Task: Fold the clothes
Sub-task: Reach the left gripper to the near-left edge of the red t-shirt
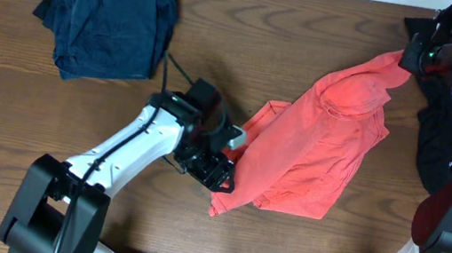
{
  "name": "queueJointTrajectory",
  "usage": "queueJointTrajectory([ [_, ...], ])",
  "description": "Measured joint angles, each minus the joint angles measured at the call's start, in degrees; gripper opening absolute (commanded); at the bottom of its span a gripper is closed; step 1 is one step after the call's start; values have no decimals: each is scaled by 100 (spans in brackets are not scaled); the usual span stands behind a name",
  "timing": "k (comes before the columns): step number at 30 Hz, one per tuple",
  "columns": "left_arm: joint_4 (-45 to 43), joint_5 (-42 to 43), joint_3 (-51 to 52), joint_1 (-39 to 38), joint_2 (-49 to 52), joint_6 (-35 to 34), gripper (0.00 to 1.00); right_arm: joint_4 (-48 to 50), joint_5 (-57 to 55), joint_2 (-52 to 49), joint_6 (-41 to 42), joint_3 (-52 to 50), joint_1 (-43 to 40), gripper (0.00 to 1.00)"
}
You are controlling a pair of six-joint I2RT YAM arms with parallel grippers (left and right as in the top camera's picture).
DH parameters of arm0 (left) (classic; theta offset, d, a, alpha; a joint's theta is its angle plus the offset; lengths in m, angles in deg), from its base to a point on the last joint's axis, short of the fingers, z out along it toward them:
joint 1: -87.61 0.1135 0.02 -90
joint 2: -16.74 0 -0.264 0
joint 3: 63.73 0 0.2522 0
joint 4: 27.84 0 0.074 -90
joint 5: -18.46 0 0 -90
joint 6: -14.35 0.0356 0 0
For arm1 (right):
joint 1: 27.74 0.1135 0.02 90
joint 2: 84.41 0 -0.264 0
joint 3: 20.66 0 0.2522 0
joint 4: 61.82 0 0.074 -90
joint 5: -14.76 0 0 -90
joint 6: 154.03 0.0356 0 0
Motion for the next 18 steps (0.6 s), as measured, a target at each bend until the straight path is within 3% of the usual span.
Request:
queueJointTrajectory([
  [3, -61, 122, 4, -133, 0, 22, 43, 0, 2, 0, 0, 0, 0, 5],
  [6, -76, 188, 7, -162, 2, 31, 34, -4, 0, 0, -2, 0, 0, 5],
  [18, -256, 201, 339, -162, 2, -79, 36, -39, 0, 0, -24, 0, 0, 10],
])
